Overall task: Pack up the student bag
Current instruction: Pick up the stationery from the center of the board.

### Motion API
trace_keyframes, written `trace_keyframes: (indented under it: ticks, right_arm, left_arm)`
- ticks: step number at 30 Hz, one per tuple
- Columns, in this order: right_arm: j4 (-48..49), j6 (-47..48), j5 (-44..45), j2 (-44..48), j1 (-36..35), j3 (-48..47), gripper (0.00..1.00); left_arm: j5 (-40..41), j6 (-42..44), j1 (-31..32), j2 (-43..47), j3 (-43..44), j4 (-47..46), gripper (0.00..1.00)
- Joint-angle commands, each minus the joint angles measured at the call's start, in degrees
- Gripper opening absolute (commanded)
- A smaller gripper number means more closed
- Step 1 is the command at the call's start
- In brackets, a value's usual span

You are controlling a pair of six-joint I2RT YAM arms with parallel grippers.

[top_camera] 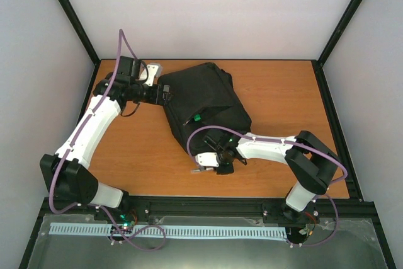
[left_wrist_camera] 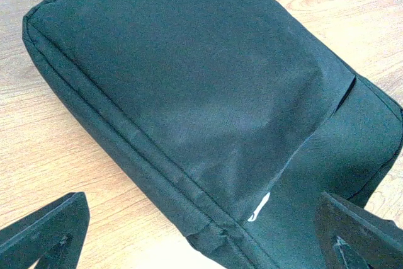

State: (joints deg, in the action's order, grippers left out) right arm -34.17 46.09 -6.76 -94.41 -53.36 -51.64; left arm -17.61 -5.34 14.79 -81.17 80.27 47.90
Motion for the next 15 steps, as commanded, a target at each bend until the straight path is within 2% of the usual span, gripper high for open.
trace_keyframes:
  ticks: [1,5,9,15]
  right_arm:
    - [1.2,0.1,3.6,0.7,0.2,0.5,0.19]
    - [-0.8,-0.2,3.1,0.3,0.2,-0.5,0.1]
    - [-2.3,-2.0,2.2,2.0,0.3,-3.3,0.08]
    - [-8.1,-2.2,-4.3,3.5,3.0,-11.7,0.06]
  left_arm:
    - [-0.8,0.7,-0.1,-0.5,0.9,-1.2,1.0]
    - [-0.7,0.8,-0.1,-1.2,1.2,-1.2,1.0]
    - [-0.4,1.8,-0.1,-2.3,2.4,-0.6,1.0]
    - [1.9,4.1,-0.1,-4.3,5.6,0.7,1.0]
